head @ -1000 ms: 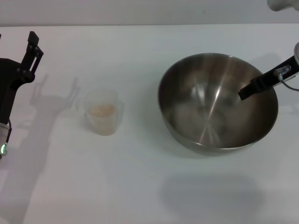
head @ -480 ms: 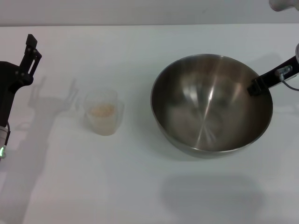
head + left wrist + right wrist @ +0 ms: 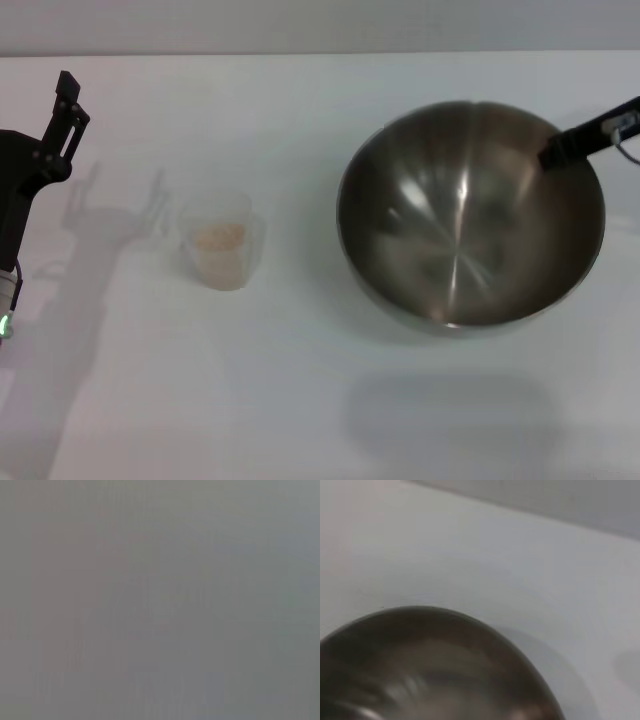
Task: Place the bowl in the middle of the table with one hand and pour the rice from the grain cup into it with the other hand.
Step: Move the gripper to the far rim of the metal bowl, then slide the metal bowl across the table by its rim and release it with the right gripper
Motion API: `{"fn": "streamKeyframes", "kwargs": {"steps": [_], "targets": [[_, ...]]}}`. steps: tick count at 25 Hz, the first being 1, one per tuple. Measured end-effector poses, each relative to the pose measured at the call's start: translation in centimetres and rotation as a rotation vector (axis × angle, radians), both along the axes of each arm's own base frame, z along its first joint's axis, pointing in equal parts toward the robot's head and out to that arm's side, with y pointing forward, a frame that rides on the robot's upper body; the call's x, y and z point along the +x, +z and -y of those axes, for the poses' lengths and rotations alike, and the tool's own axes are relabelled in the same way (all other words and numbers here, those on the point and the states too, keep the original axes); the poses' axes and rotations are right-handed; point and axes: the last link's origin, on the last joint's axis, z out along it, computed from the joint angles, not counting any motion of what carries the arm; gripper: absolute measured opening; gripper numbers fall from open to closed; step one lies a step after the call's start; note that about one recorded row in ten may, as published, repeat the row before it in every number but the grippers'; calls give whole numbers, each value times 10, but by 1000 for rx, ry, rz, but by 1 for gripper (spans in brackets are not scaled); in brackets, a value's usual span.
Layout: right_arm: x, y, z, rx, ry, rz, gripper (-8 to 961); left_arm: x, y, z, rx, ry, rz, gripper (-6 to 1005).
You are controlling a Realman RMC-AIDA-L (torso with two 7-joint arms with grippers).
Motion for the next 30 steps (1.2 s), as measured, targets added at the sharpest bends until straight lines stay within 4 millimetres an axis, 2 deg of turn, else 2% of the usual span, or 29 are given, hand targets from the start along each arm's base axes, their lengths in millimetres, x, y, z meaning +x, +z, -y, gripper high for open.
{"fn": "streamKeyframes", "kwargs": {"steps": [3, 10, 16, 30], "targets": [[-7, 4, 0, 25, 32, -18, 8, 0, 0, 1, 2, -3, 0, 782], [-20, -3, 4, -13, 80, -92, 10, 0, 1, 1, 6, -6, 1, 780], [-24, -11, 9, -72, 98, -138, 10, 0, 1, 2, 8, -8, 1, 778], [-26, -38, 25, -248, 113, -118, 9, 2, 1, 2, 5, -16, 1, 772]]}}
